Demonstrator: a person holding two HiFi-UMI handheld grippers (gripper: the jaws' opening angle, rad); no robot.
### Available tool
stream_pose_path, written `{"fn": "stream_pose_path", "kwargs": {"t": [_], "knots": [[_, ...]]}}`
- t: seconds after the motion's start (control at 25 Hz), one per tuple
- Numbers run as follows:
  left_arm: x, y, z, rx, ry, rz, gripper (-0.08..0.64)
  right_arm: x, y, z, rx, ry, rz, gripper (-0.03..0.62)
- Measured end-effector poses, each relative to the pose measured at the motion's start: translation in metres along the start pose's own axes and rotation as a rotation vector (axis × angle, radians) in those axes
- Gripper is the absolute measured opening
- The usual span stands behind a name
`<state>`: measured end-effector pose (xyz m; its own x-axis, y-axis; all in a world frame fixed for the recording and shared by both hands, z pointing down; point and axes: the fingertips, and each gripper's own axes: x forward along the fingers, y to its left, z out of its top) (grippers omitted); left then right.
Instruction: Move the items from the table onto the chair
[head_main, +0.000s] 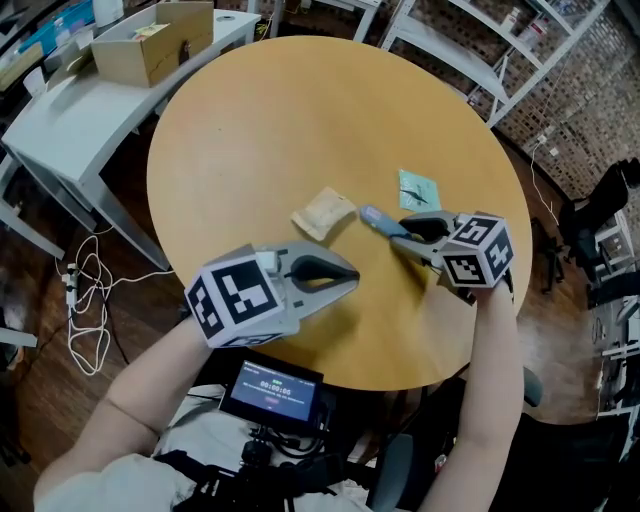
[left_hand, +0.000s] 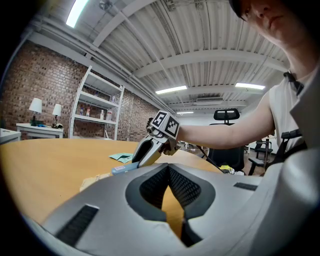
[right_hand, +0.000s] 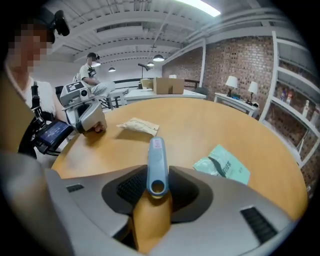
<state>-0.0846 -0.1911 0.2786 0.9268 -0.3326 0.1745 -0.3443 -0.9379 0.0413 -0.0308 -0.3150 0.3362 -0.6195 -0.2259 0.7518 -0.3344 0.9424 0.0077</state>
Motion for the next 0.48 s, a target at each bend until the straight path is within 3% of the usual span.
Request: {"fn": "stream_pose_path", "kwargs": {"t": [0.28,0.36,0.48], "knots": [[-0.001,0.003,-0.003,0.0,-0.009,0.009,0.009,-0.05,0.014,0.015,0.054,-0.247,-0.094,0.137],[0.0,0.005,-0.005,0.003,-0.017,0.013,0.009,-0.058,0.019,0.01,0.051,-0.258,-0.117,0.135],[0.0,0.006,-0.003,0.001,-0.023,0.023,0.009,-0.053,0.025,-0.01,0.003,-0.185,-0.128,0.14]]}}
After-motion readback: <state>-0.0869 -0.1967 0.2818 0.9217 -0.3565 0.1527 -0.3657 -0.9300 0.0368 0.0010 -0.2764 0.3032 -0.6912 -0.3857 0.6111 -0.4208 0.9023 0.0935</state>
